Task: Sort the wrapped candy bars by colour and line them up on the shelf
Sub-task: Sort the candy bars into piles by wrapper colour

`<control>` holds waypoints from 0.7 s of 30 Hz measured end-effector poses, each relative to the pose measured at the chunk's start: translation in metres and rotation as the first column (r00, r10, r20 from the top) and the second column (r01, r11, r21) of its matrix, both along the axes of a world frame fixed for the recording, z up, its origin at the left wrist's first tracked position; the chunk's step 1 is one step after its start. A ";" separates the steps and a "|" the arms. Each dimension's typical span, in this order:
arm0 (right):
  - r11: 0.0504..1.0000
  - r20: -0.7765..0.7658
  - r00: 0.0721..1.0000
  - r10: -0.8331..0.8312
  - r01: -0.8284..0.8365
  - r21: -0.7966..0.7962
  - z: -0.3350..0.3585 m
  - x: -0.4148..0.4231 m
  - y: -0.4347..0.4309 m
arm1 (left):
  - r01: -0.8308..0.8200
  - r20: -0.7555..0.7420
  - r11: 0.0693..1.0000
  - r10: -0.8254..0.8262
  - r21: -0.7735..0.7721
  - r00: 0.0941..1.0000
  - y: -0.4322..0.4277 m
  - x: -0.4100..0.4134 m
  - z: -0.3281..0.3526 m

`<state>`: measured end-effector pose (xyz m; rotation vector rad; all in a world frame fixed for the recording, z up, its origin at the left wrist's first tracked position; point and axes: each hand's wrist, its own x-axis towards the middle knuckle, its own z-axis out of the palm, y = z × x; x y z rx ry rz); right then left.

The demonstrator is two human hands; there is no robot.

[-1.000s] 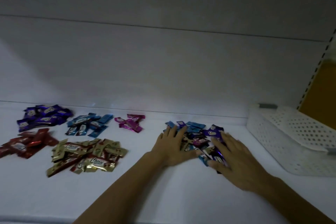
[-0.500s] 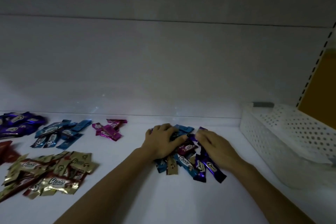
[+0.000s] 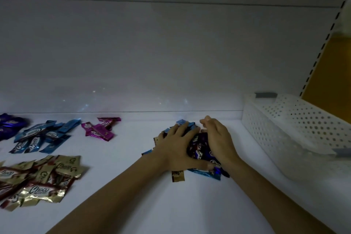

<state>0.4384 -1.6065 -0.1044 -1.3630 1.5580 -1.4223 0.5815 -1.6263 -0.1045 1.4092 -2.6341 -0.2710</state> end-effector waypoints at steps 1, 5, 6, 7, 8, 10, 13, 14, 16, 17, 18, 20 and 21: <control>1.000 0.053 0.999 -0.006 0.006 0.001 0.002 0.000 0.000 | -0.006 0.009 0.999 0.006 -0.035 1.000 -0.001 -0.002 0.000; 0.999 0.320 0.947 -0.010 -0.002 0.037 0.010 -0.001 0.000 | 0.035 -0.039 0.992 -0.040 -0.119 0.998 -0.003 -0.006 0.000; 0.998 0.386 0.923 0.010 -0.035 0.059 0.012 0.000 0.001 | 0.054 -0.066 0.989 -0.064 -0.135 0.996 -0.002 -0.008 0.001; 0.994 0.439 0.898 0.024 -0.067 0.083 0.014 0.001 0.003 | 0.075 -0.090 0.986 -0.089 -0.149 0.992 -0.001 -0.009 0.001; 0.991 0.486 0.873 0.029 -0.089 0.101 0.017 0.001 0.004 | 0.095 -0.110 0.982 -0.114 -0.163 0.987 0.000 -0.010 0.002; 0.989 0.566 0.824 0.032 -0.109 0.103 0.021 -0.003 0.005 | 0.128 -0.120 0.971 -0.155 -0.202 0.981 0.002 -0.011 0.005; 0.986 0.594 0.802 0.060 -0.140 0.090 0.024 -0.009 0.007 | 0.154 -0.124 0.958 -0.189 -0.243 0.974 0.003 -0.011 0.017; 0.985 0.589 0.805 0.070 -0.148 0.086 0.024 -0.011 0.007 | 0.160 -0.138 0.955 -0.198 -0.249 0.970 0.002 -0.010 0.022; 0.986 0.559 0.825 0.077 -0.146 0.080 0.024 -0.012 0.008 | 0.163 -0.153 0.949 -0.210 -0.269 0.966 0.001 -0.007 0.028; 0.987 0.527 0.846 0.079 -0.141 0.080 0.024 -0.013 0.008 | 0.152 -0.171 0.952 -0.203 -0.267 0.964 0.000 -0.004 0.030; 0.987 0.491 0.867 0.083 -0.140 0.081 0.023 -0.014 0.008 | 0.131 -0.206 0.959 -0.185 -0.250 0.961 0.000 0.000 0.031; 0.986 0.420 0.903 0.087 -0.137 0.090 0.021 -0.015 0.006 | 0.077 -0.307 0.979 -0.135 -0.191 0.942 -0.001 0.010 0.033; 0.988 0.373 0.924 0.084 -0.127 0.090 0.020 -0.014 0.006 | 0.054 -0.365 0.986 -0.108 -0.156 0.925 -0.001 0.015 0.035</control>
